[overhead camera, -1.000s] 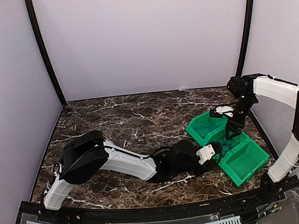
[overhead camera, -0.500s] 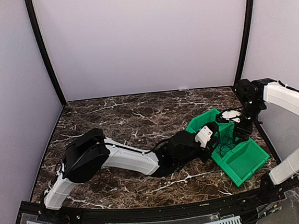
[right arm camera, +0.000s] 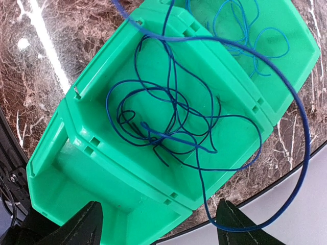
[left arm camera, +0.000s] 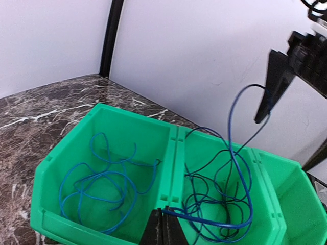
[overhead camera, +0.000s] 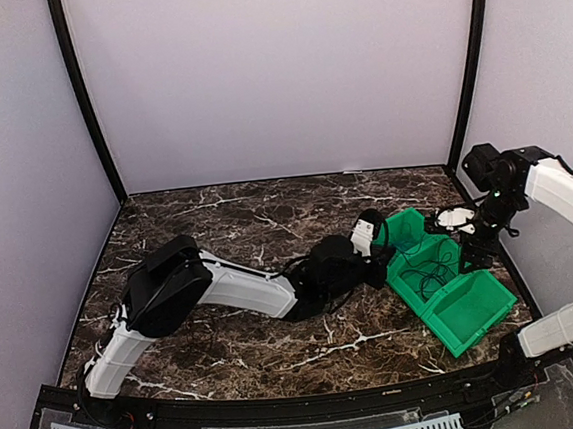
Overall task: Untangle the cables
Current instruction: Adjust the untangled cable in the bin.
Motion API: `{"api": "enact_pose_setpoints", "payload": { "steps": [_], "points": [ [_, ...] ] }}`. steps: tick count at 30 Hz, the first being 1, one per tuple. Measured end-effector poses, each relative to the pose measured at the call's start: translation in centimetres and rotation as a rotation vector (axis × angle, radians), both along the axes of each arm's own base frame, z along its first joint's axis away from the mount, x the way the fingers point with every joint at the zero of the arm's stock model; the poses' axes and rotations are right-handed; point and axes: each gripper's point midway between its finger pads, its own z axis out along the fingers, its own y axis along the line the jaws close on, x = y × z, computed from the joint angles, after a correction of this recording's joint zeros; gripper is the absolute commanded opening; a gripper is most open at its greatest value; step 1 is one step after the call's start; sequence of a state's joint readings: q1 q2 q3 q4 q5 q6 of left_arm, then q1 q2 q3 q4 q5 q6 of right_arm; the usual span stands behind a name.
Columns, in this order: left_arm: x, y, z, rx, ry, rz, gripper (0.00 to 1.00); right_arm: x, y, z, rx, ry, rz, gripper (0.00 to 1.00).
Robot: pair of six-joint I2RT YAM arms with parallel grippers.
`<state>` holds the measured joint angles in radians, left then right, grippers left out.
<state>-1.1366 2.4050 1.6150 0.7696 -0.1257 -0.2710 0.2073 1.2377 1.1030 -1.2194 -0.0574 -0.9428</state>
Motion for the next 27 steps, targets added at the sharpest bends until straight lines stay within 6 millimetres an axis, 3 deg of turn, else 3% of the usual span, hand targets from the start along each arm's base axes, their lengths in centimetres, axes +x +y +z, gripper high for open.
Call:
{"api": "enact_pose_setpoints", "payload": {
  "steps": [6, 10, 13, 18, 27],
  "points": [
    [-3.0, -1.6, 1.1, -0.047, -0.013, -0.127, 0.00, 2.7, 1.1, 2.0, 0.050, -0.061, -0.021, 0.68],
    [-4.4, -2.2, 1.4, -0.056, -0.019, -0.182, 0.00, 4.7, 1.9, 4.6, 0.099, -0.151, -0.024, 0.62],
    [-4.9, -2.5, 1.6, -0.067, -0.014, -0.194, 0.00, 4.8, 2.7, 6.0, 0.144, -0.170, 0.004, 0.61],
    [-5.1, -2.6, 1.3, -0.085, 0.021, -0.199, 0.00, 3.9, 3.0, 5.2, 0.159, -0.122, 0.017, 0.68],
    [-5.1, -2.9, -2.0, -0.060, 0.093, -0.208, 0.00, 3.1, 3.5, 2.9, 0.178, -0.079, 0.034, 0.74]
  ]
}}
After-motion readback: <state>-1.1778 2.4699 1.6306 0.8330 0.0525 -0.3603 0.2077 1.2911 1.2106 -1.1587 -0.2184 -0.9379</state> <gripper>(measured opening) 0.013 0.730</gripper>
